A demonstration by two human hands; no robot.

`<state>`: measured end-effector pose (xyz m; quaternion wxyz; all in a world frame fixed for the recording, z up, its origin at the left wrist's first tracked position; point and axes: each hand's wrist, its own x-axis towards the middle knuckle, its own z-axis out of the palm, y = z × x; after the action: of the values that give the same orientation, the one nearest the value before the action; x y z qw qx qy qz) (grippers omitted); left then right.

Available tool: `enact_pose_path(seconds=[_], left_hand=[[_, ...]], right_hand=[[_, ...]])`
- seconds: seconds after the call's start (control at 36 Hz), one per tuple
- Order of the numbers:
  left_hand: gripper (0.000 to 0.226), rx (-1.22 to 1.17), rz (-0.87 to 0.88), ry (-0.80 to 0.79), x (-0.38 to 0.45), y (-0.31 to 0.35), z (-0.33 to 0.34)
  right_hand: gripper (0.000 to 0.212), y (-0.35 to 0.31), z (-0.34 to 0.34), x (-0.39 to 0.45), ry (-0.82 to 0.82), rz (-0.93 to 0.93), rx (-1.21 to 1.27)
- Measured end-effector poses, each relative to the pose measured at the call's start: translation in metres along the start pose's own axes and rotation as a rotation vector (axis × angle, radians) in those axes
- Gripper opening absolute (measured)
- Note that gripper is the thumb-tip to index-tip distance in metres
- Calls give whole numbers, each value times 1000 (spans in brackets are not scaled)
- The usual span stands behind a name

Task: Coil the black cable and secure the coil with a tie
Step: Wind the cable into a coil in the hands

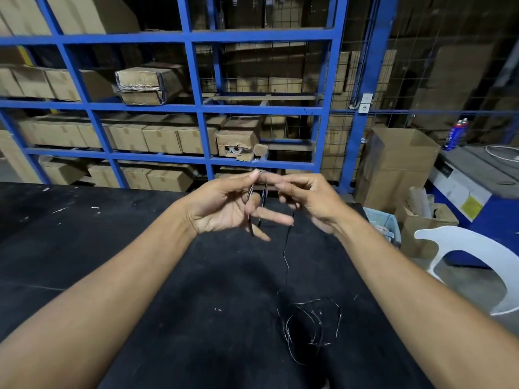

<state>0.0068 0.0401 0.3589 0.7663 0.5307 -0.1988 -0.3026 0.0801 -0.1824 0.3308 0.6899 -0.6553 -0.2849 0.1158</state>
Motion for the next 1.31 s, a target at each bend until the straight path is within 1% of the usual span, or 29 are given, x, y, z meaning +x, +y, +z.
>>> enact_pose_path(seconds=[0.06,0.14,0.19,0.25,0.33,0.39,0.53,0.61,0.67,0.78,0.86,0.92,0.97,1.03,1.08,1.17,1.22,1.31], left_hand=[[43,-69,56,-8,1,1,-1],[41,-109,154,-13,1,2,-1],[41,-132,201,8,2,6,0],[40,-136,234,70,3,9,-1],[41,-119,272,187,3,14,-3],[40,-114,295,274,1,15,-7],[38,-55,326,504,-4,14,-22],[38,67,305,605,-7,9,-23],[40,206,224,627,-9,5,-20],[38,372,31,549,-9,-1,-9],[38,473,-87,463,-9,-4,-4],[43,441,-134,389,-9,-6,-1],[47,354,-149,329,-11,-6,0],[49,281,-148,236,-12,-4,1],[51,218,-135,147,-12,0,1],[56,142,-122,66,-10,3,2],[58,111,-101,34,-8,5,3],[53,55,-44,-7,-4,4,4]], right_hand=[[30,14,6,-2,35,50,81],[23,35,17,-8,54,107,156],[22,48,26,-14,62,132,192],[26,57,35,-21,52,161,201],[26,66,46,-32,7,187,75],[30,64,52,-40,-53,197,-12],[31,40,58,-51,-167,171,-221],[27,17,55,-49,-227,128,-385],[24,-2,52,-45,-257,69,-514],[19,-38,37,-30,-238,-23,-715],[7,-56,21,-18,-231,-63,-708],[6,-67,11,-10,-236,-108,-663],[9,-74,4,-3,-216,-173,-621],[9,-74,-3,5,-176,-231,-581],[7,-69,-7,11,-148,-244,-516],[2,-53,-8,14,-120,-205,-337],[7,-39,-6,15,-80,-173,-161],[4,-22,-1,13,-9,-111,-30]])
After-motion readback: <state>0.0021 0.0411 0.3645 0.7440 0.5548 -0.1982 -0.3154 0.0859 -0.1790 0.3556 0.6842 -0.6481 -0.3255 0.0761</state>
